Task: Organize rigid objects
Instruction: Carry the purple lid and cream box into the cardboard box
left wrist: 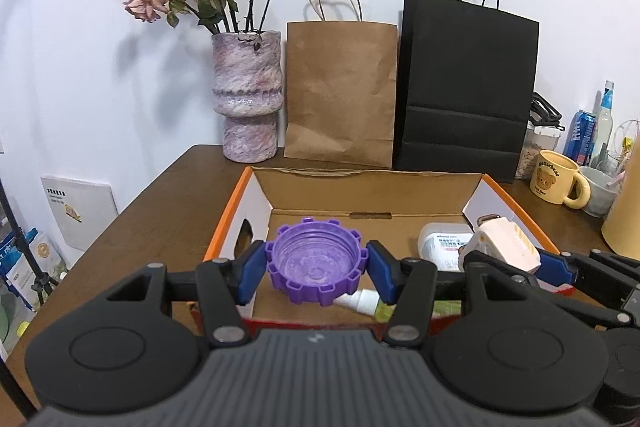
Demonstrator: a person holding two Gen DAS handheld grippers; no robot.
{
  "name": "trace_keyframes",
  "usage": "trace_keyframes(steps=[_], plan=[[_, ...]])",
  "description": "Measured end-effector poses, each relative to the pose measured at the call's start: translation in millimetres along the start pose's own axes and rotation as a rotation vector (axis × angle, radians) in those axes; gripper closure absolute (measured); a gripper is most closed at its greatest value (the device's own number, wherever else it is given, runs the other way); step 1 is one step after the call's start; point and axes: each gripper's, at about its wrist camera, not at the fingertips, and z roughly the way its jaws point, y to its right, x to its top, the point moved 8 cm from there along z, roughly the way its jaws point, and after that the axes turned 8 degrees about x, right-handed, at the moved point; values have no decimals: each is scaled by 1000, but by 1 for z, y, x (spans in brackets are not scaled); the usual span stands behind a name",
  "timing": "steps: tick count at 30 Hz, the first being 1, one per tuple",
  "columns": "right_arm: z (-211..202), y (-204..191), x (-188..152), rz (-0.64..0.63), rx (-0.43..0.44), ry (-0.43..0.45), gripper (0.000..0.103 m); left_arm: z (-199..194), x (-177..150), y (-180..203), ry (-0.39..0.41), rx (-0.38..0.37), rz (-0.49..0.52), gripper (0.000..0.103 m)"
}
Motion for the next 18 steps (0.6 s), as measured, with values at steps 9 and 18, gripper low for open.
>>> trace_keyframes(steps=[9,18], plan=[[21,18,7,23,-16,0,72,28,16,10,-6,3,-15,47],[40,34,15,36,-34,0,72,50,28,16,-7,14,-30,47]])
